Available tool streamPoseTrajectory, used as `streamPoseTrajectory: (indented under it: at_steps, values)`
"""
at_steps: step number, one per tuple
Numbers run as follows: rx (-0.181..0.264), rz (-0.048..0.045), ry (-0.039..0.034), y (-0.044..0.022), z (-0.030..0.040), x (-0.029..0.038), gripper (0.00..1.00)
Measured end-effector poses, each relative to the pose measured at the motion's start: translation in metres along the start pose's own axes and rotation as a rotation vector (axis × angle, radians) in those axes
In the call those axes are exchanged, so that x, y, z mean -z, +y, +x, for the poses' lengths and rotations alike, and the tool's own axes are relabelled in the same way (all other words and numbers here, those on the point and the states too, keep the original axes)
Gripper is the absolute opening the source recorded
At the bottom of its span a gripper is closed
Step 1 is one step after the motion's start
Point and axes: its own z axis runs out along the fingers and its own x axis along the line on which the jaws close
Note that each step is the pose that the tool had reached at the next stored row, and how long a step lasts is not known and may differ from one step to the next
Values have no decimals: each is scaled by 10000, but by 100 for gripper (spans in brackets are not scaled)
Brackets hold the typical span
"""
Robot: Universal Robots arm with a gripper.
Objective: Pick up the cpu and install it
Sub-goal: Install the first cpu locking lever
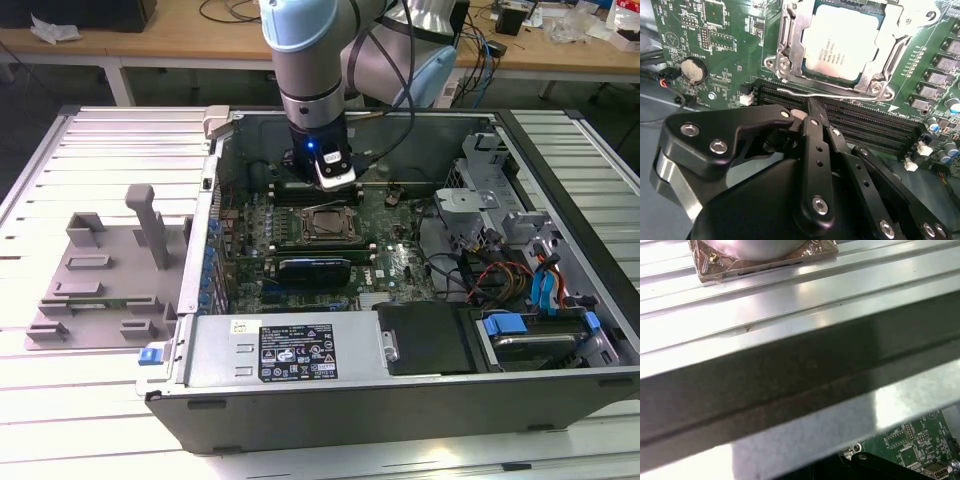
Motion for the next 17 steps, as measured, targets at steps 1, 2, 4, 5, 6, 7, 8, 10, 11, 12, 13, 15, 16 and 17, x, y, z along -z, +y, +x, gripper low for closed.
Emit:
streamPoseTrajectory:
  at_steps: [1, 2, 4, 5, 6, 7, 8, 10, 11, 12, 13, 15, 16, 17]
  values:
    - [1, 2, 0, 0, 0, 1, 11]
    - [0, 2, 1, 1, -1, 10, 11]
    - [-6, -26, 7, 9, -6, 44, 11]
    - [-12, -60, 18, 15, -11, 77, 11]
    - [-16, -75, 24, 20, -14, 101, 11]
    - [-23, -116, 36, 34, -23, 166, 11]
    - [-28, -150, 38, 47, -32, 232, 11]
    - [-24, -159, 10, -31, -56, 243, 11]
    - [-21, -170, -13, -49, -49, 225, 11]
    - [-17, -180, -37, -61, -30, 189, 11]
    - [-15, -182, -50, -72, -12, 158, 11]
    - [-10, -193, -80, -90, 20, 114, 11]
    - [-9, -191, -82, -95, 26, 93, 11]
    - [-6, -184, -85, -101, 32, 61, 11]
